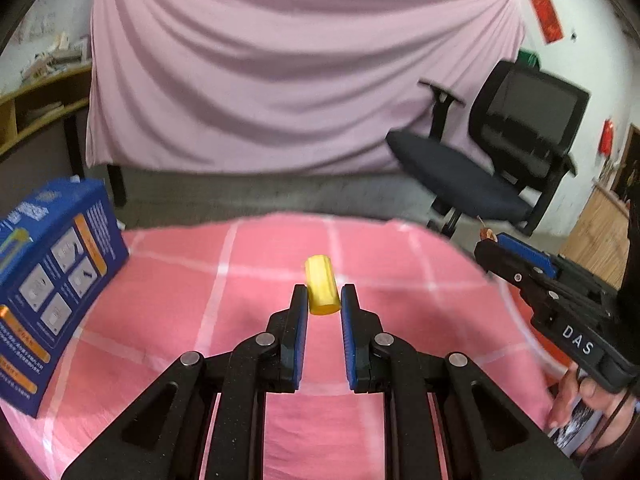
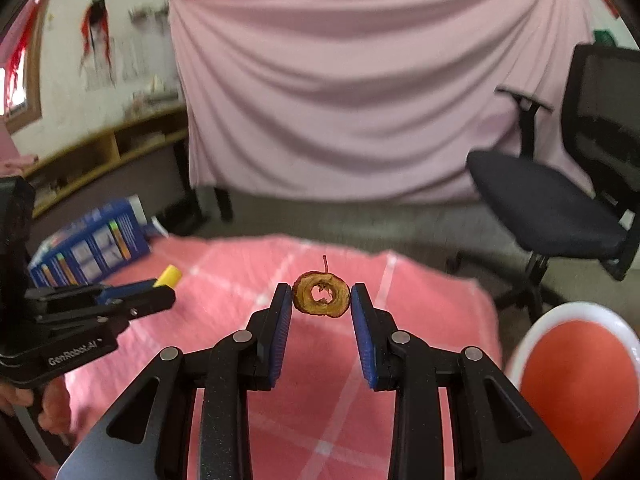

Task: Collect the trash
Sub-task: 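Carry the yellow cap and brown ring over the bucket and open both tools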

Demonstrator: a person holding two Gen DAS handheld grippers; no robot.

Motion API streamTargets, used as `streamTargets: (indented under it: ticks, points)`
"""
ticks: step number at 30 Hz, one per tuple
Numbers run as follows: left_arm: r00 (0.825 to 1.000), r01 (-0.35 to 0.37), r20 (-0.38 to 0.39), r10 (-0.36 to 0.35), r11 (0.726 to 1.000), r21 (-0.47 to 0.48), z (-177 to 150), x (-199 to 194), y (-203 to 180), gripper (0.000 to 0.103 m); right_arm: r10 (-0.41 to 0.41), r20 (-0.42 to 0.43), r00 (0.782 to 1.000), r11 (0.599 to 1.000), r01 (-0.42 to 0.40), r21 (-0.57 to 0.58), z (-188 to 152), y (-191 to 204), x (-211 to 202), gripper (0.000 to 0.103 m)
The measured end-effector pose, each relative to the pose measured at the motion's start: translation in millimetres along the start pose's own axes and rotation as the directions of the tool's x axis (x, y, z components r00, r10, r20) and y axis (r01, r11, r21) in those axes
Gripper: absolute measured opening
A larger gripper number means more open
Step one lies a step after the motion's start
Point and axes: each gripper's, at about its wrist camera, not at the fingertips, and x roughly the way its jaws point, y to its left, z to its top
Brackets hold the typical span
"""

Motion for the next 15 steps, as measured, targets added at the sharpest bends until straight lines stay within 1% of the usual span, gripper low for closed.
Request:
streamTargets:
  ticks: [2,4,7,9,12,15]
  points:
    - [0.999,0.008,0.047,-0.009,1.0,0.009,4.4,-11.2,-8.8,0.013,-0.014,0.057,0.998,1.0,0.014,0.004,4.6,-2.2,-16.1,0.028]
    - [0.994,0.021,0.105,-0.024,0.999,0.028,9.4,-25.1,-23.5,0.013,-0.033,0.116,0.993,0.999,0.032,0.006,6.3,-4.1,-35.7,0.028]
    - [0.983,0.039,0.179,-0.051,0.997,0.067,15.9,-42.8,-45.7,0.013,-0.075,0.211,0.975,0.997,0.072,0.019,6.0,-10.1,-66.5,0.028]
    - [0.972,0.051,0.222,-0.072,0.994,0.097,18.5,-52.5,-61.4,0.013,-0.106,0.278,0.955,0.994,0.1,0.035,6.0,-15.6,-86.3,0.028]
    - [0.95,0.071,0.291,-0.109,0.988,0.138,21.1,-68.2,-87.1,0.013,-0.148,0.376,0.915,0.989,0.134,0.063,7.5,-26.3,-114.9,0.028]
    - [0.93,0.089,0.338,-0.146,0.98,0.178,23.8,-78.6,-108.1,0.013,-0.187,0.433,0.882,0.982,0.165,0.087,5.5,-32.6,-133.2,0.028]
